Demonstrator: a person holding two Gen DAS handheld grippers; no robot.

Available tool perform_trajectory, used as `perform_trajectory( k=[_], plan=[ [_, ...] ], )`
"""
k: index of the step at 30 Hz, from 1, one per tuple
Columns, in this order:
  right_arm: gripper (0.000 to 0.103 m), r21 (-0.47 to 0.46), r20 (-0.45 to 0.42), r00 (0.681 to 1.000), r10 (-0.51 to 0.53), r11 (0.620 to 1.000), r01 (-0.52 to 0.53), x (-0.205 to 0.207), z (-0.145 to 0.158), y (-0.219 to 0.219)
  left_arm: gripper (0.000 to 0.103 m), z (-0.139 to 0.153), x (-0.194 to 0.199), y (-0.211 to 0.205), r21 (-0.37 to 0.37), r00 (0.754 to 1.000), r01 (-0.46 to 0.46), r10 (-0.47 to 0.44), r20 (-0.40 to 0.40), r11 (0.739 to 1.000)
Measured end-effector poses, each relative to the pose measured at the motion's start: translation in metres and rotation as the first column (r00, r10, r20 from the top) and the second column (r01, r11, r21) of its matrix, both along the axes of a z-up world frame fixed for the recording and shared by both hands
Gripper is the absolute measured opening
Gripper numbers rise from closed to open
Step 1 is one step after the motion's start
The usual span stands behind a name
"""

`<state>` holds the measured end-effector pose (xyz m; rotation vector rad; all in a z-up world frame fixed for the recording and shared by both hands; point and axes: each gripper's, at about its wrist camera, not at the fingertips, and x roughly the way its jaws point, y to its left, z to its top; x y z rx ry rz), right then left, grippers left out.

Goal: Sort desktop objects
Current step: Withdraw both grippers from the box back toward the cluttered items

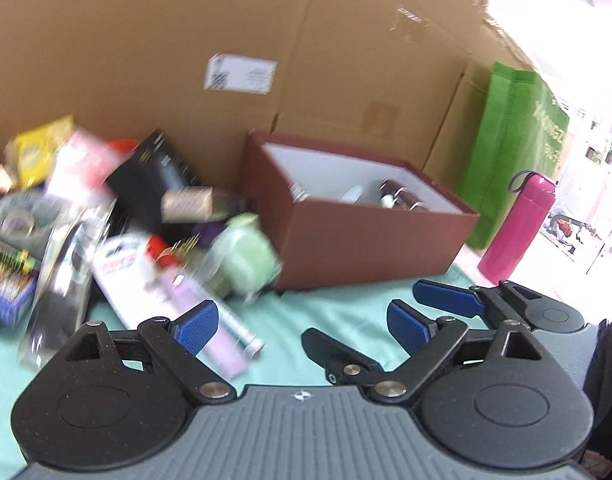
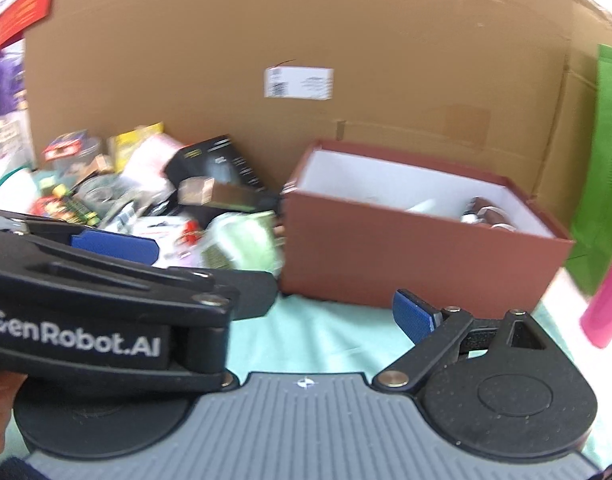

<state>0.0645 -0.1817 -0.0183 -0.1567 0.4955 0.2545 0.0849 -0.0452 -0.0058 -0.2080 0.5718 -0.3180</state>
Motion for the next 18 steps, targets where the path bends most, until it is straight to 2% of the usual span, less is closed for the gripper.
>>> perform_trajectory(
  k=[5, 11, 15, 18],
  plan=[
    [0.093, 0.045, -0.055, 0.997, 0.061, 0.997, -0.059, 0.002, -0.018, 0.020, 0.094, -0.020, 0.000, 0.024, -0.001, 0.995, -0.055, 0.055, -0.080, 0.998],
    [0.093, 0.071, -0.125, 0.987, 0.097, 0.993, -0.089, 0.009, -0.035, 0.038, 0.094, -0.035, 0.009, 0.057, -0.029, 0.977, -0.161, 0.155, -0.144, 0.987],
    [0.092, 0.058, -0.122, 0.987, 0.107, 0.993, -0.101, 0.013, -0.039, 0.044, 0.092, -0.037, 0.010, 0.071, -0.036, 0.973, -0.190, 0.184, -0.138, 0.981],
    [0.091, 0.048, -0.120, 0.986, 0.115, 0.993, -0.110, 0.015, -0.039, 0.048, 0.091, -0.032, 0.005, 0.081, -0.030, 0.975, -0.203, 0.199, -0.100, 0.979]
  ],
)
